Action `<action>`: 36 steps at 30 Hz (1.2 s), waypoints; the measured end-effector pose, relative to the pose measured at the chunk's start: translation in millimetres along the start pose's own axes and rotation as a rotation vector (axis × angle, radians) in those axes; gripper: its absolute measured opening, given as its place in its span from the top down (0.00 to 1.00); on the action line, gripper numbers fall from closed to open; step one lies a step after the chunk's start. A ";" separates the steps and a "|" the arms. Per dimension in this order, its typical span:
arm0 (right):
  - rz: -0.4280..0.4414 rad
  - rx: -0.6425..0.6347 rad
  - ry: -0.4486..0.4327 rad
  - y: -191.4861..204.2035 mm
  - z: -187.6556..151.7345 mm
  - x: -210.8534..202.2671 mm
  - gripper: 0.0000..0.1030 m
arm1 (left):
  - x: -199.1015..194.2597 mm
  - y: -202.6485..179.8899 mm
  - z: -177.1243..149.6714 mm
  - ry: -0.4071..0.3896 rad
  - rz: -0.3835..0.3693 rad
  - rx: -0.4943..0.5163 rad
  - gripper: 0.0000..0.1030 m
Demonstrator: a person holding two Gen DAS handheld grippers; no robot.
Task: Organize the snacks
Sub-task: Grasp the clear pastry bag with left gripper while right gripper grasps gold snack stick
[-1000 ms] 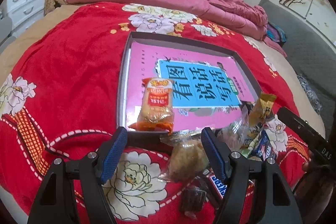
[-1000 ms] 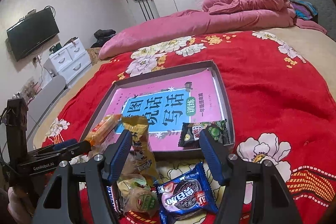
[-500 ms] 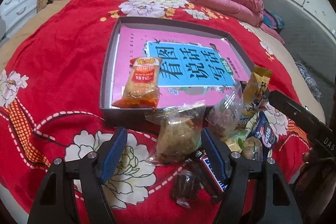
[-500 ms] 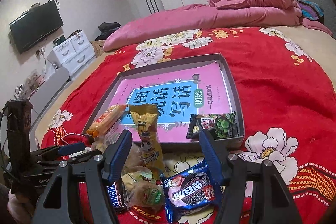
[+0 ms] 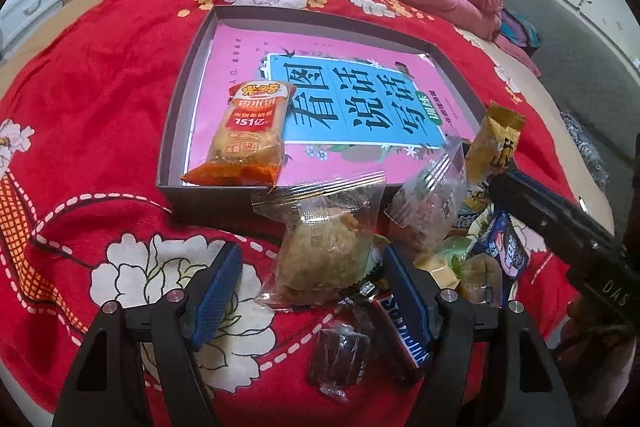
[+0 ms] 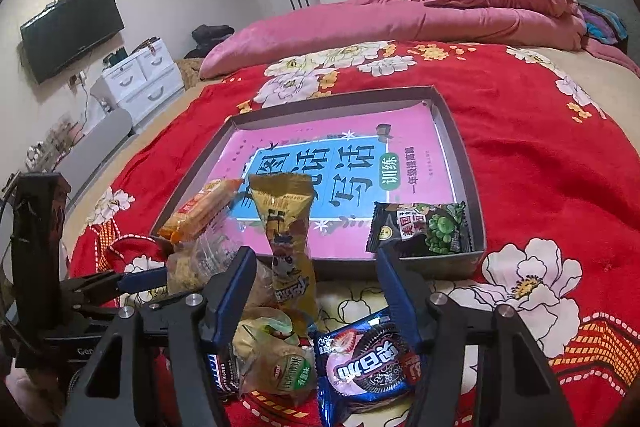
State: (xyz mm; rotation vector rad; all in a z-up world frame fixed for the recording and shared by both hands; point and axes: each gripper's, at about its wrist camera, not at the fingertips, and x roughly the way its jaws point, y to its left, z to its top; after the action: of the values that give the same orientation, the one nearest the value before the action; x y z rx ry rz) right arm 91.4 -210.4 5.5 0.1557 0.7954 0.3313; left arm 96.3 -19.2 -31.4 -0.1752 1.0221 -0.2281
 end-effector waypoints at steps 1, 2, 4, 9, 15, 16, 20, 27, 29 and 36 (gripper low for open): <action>0.002 0.001 0.004 0.0 -0.1 1.5 0.41 | 0.1 0.0 0.3 -0.001 0.000 -0.002 0.29; 0.002 0.002 0.009 0.0 -0.3 3.5 0.42 | 0.2 0.1 0.3 -0.002 0.003 -0.003 0.31; 0.000 0.000 0.016 0.1 -0.4 6.6 0.44 | 0.4 0.2 0.5 -0.002 0.000 -0.003 0.33; 0.003 -0.015 0.020 3.5 0.4 11.3 0.51 | 1.7 0.5 1.7 -0.003 0.000 -0.010 0.38; 0.014 -0.053 0.019 13.5 1.0 15.3 0.65 | 4.3 -2.1 2.4 0.005 -0.015 -0.019 0.48; 0.016 -0.058 0.022 14.7 1.2 16.0 0.68 | 4.9 -2.6 2.4 0.005 -0.010 -0.020 0.48; 0.015 -0.061 0.033 16.0 0.7 19.4 0.73 | 7.0 -2.8 3.6 0.009 -0.011 -0.031 0.49; 0.016 -0.037 0.013 9.6 2.9 15.6 0.79 | 9.7 -3.9 4.3 0.018 -0.012 -0.027 0.53; 0.020 -0.026 0.002 7.2 4.0 13.0 0.79 | 9.4 -4.5 4.4 0.017 -0.009 -0.021 0.56; 0.033 0.005 -0.046 -2.4 9.3 0.3 0.80 | -1.5 -3.5 4.9 -0.015 -0.027 -0.010 0.58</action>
State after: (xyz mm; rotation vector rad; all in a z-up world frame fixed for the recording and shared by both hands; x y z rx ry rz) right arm 98.9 -212.7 11.1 0.1804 0.7487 0.3563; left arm 99.3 -22.0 -26.7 -0.1994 1.0066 -0.2460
